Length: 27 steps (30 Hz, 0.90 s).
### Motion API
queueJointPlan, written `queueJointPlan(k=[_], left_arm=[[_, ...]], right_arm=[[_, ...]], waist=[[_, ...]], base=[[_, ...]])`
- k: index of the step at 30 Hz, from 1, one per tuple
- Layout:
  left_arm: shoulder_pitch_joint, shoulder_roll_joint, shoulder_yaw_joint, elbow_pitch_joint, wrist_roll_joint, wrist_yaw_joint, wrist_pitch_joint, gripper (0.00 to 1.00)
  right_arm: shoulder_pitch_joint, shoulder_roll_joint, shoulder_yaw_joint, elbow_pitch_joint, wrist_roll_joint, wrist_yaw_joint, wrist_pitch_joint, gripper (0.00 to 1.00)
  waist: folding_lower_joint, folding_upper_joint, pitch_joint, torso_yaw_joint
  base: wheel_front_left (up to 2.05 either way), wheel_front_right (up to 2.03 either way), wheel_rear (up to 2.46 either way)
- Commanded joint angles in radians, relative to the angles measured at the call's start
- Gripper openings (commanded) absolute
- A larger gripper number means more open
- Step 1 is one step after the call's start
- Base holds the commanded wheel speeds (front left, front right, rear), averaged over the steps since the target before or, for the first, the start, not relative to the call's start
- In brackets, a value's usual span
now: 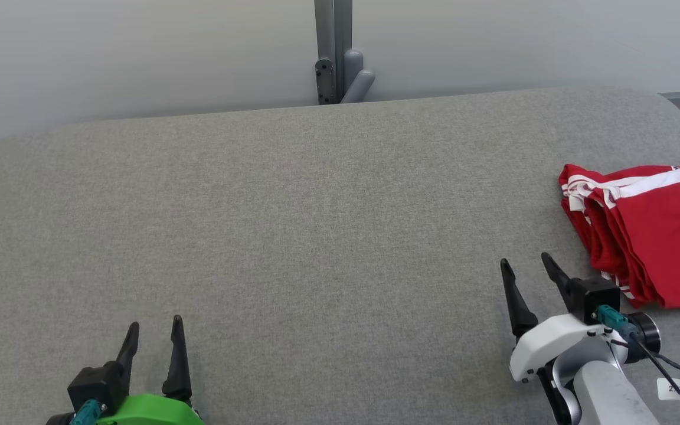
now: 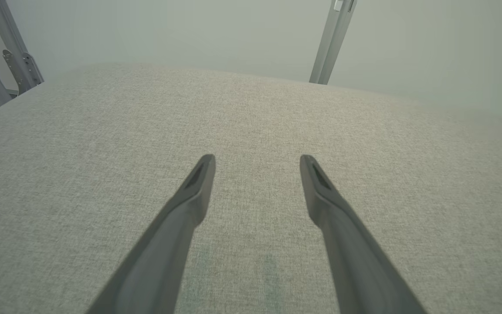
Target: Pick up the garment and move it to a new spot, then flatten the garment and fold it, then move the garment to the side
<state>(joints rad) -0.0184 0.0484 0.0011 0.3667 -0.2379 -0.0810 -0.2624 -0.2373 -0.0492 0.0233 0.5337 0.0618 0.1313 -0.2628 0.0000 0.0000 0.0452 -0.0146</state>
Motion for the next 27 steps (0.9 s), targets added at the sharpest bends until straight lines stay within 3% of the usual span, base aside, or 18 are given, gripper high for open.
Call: queueJointPlan(k=[1,4,27], left_arm=[[0.001,-0.001,0.000,0.006,-0.001,-0.001,0.002,0.00],[0.005,-0.004,0.000,0.026,-0.004,-0.001,0.008,0.00],[-0.023,-0.002,0.032,-0.021,-0.403,-0.016,0.112,0.00]], right_arm=[[0.002,0.001,-0.002,0.007,0.001,0.000,0.001,0.00],[0.015,0.005,-0.003,0.024,0.003,0.000,0.003,0.00],[0.048,0.003,-0.043,-0.069,0.454,0.000,0.115,0.00]], waist=[[0.0000,0.0000,0.000,0.000],[0.0000,0.0000,0.000,0.000],[0.0000,0.0000,-0.008,0.003]], base=[[0.00,0.00,0.00],[0.00,0.00,0.00],[0.00,0.00,0.00]])
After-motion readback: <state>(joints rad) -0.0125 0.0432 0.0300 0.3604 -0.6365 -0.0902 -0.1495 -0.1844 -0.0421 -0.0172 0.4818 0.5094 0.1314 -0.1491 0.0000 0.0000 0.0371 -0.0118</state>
